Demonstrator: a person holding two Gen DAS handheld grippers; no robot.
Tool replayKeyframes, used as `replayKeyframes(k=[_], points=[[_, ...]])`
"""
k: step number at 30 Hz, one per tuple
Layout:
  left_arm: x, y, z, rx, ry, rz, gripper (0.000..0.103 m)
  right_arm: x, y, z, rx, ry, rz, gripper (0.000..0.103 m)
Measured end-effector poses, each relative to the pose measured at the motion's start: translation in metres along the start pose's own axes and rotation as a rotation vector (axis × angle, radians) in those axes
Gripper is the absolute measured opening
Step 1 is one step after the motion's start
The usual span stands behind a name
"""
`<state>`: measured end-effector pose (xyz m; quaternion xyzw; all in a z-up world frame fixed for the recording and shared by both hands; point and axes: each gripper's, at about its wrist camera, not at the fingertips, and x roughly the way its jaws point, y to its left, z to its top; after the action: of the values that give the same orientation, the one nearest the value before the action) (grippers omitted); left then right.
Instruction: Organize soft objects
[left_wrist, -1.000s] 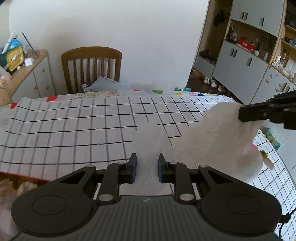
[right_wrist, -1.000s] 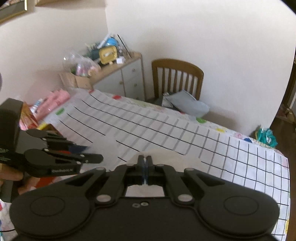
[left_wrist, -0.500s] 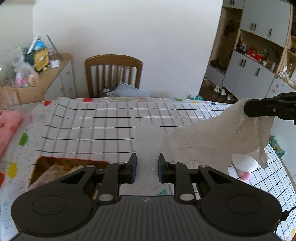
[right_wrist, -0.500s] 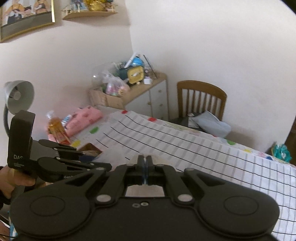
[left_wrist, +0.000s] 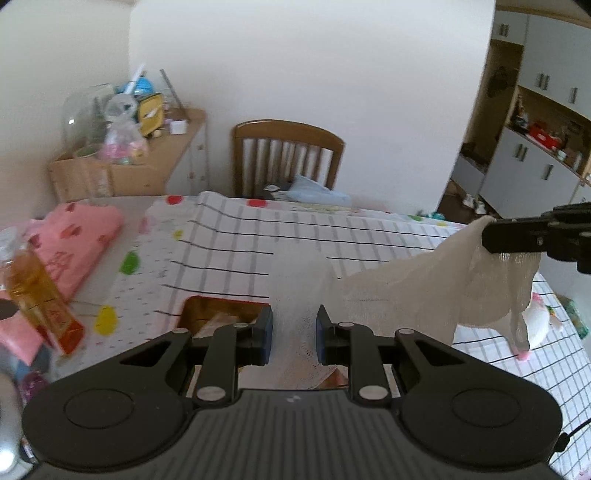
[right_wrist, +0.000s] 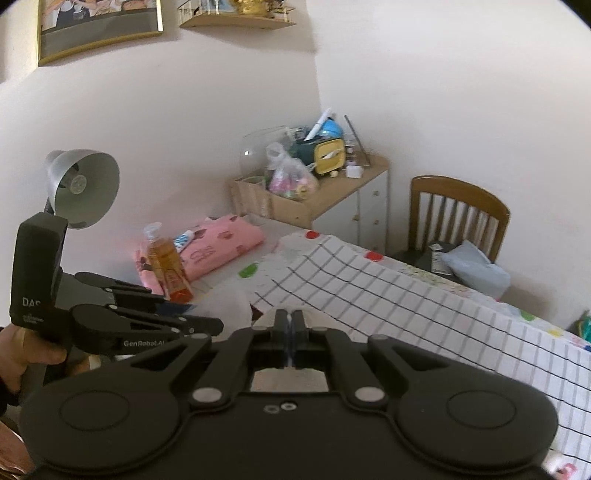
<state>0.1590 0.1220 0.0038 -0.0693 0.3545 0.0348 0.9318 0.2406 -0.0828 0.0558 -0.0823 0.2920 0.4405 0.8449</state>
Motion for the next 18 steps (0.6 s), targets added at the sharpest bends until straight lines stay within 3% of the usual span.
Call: replayKeyframes(k=[8,18], points=[[0.014,0.035,-0.01,-0.023,0.035,0.073,0.022,0.049,0.026,0.002,0.021,0.054,0.046,0.001],[0.047,0.059,-0.024,-0.08,0.1,0.107,0.022,0.11,0.038,-0.013,0.101,0.096,0.095,0.001]])
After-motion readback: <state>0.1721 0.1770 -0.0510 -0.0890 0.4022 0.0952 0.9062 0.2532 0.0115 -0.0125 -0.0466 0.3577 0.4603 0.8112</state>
